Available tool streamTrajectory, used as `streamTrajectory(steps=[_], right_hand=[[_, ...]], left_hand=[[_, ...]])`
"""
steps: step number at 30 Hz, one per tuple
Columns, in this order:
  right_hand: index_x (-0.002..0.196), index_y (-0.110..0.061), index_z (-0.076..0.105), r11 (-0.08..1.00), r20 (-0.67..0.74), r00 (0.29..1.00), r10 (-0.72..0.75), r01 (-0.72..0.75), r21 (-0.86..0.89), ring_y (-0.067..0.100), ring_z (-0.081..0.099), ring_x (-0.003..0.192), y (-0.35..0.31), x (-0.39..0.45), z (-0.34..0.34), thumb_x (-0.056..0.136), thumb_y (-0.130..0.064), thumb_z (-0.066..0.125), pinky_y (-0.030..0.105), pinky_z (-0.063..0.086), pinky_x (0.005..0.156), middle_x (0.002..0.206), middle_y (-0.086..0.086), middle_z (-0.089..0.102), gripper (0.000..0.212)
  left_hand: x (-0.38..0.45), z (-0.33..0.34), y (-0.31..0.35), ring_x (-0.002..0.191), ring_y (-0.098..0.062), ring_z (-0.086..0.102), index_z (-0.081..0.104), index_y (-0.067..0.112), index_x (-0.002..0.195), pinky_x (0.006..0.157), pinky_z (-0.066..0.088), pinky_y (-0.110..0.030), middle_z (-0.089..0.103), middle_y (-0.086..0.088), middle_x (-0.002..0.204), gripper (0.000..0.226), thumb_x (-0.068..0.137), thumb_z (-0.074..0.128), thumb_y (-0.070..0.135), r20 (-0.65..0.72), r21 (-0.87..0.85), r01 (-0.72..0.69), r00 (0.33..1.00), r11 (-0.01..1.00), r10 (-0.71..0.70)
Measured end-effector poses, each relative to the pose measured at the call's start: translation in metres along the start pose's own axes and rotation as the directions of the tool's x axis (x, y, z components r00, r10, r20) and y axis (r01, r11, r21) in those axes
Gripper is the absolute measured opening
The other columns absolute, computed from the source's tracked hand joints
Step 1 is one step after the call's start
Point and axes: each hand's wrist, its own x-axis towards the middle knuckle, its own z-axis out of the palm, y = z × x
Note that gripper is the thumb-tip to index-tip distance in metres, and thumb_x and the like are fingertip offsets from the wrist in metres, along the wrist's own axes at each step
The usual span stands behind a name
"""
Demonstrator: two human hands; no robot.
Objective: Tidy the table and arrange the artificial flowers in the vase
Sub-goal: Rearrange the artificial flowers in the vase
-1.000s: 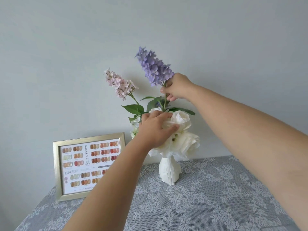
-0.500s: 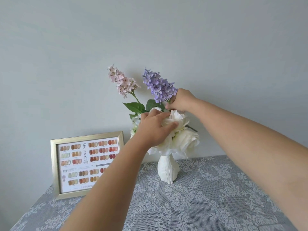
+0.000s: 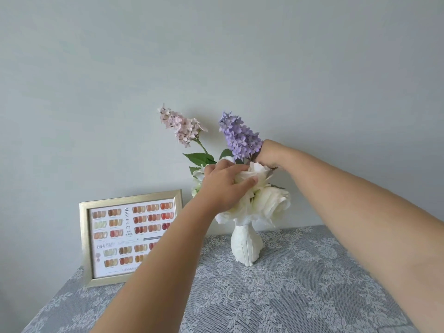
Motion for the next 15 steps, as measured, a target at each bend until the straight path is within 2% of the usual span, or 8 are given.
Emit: streamTrajectory(steps=[2, 5, 7, 9, 11, 13, 15], right_hand=[[0.076, -0.008, 0.059, 0.997, 0.041, 0.999, 0.024, -0.027, 0.071, 0.019, 0.049, 0.065, 0.004, 0.002, -0.001, 0.079, 0.002, 0.056, 0.022, 0.041, 0.053, 0.071, 0.011, 0.053, 0.010], [0.084, -0.008, 0.060, 0.972, 0.096, 0.993, 0.069, -0.089, 0.216, 0.023, 0.055, 0.072, 0.010, 0.001, -0.001, 0.076, 0.008, 0.059, 0.033, 0.049, 0.066, 0.081, 0.015, 0.056, 0.018], [0.080, -0.007, 0.061, 0.961, 0.112, 0.991, 0.079, -0.106, 0.256, 0.023, 0.057, 0.071, 0.013, -0.001, 0.000, 0.075, 0.009, 0.060, 0.034, 0.051, 0.068, 0.080, 0.015, 0.058, 0.017], [0.074, -0.009, 0.061, 0.947, 0.128, 0.988, 0.091, -0.125, 0.297, 0.022, 0.059, 0.063, 0.015, 0.000, 0.000, 0.076, 0.007, 0.061, 0.030, 0.054, 0.063, 0.076, 0.012, 0.060, 0.017], [0.076, -0.013, 0.062, 0.931, 0.152, 0.984, 0.089, -0.136, 0.339, 0.019, 0.060, 0.058, 0.017, 0.001, 0.000, 0.079, 0.000, 0.062, 0.026, 0.054, 0.055, 0.075, 0.008, 0.062, 0.013], [0.078, -0.015, 0.064, 0.894, 0.128, 0.988, 0.086, -0.133, 0.427, 0.016, 0.061, 0.053, 0.019, 0.000, -0.001, 0.082, -0.013, 0.064, 0.023, 0.051, 0.048, 0.071, 0.005, 0.065, 0.005], [0.077, -0.015, 0.066, 0.852, 0.056, 0.995, 0.080, -0.098, 0.514, 0.012, 0.063, 0.046, 0.022, -0.001, -0.002, 0.079, -0.021, 0.069, 0.022, 0.050, 0.045, 0.063, 0.002, 0.067, 0.008]], left_hand=[[-0.001, 0.000, -0.002, 0.125, -0.029, 0.030, 0.054, 0.040, 0.133, 0.096, 0.016, -0.028, 0.046, 0.003, 0.131, 0.050, 0.089, 0.050, 0.062, -0.006, 0.003, -0.008, 1.000, 1.000, 0.008], [0.000, 0.002, -0.004, 0.124, -0.027, 0.028, 0.053, 0.041, 0.133, 0.096, 0.015, -0.027, 0.046, 0.003, 0.132, 0.049, 0.088, 0.051, 0.061, -0.024, -0.005, -0.009, 1.000, 1.000, 0.009], [0.000, 0.003, -0.004, 0.125, -0.028, 0.028, 0.054, 0.042, 0.133, 0.098, 0.017, -0.028, 0.046, 0.004, 0.133, 0.048, 0.089, 0.051, 0.061, -0.019, 0.007, -0.010, 1.000, 1.000, 0.010], [0.000, 0.001, -0.003, 0.126, -0.026, 0.029, 0.056, 0.045, 0.128, 0.104, 0.020, -0.035, 0.047, 0.008, 0.130, 0.044, 0.088, 0.049, 0.063, -0.011, 0.018, -0.014, 1.000, 1.000, 0.014], [0.001, -0.008, -0.004, 0.121, -0.017, 0.030, 0.062, 0.053, 0.112, 0.104, 0.019, -0.041, 0.050, 0.018, 0.119, 0.034, 0.085, 0.047, 0.067, -0.081, -0.013, -0.004, 0.997, 1.000, 0.003], [0.006, -0.025, -0.010, 0.113, -0.012, 0.037, 0.066, 0.049, 0.094, 0.099, 0.023, -0.042, 0.055, 0.021, 0.111, 0.030, 0.080, 0.048, 0.069, -0.248, -0.164, 0.063, 0.963, 0.984, -0.103], [0.016, -0.048, -0.023, 0.103, -0.013, 0.055, 0.070, 0.034, 0.086, 0.092, 0.039, -0.037, 0.065, 0.016, 0.102, 0.030, 0.077, 0.055, 0.058, -0.376, -0.465, 0.114, 0.872, 0.878, -0.312]])
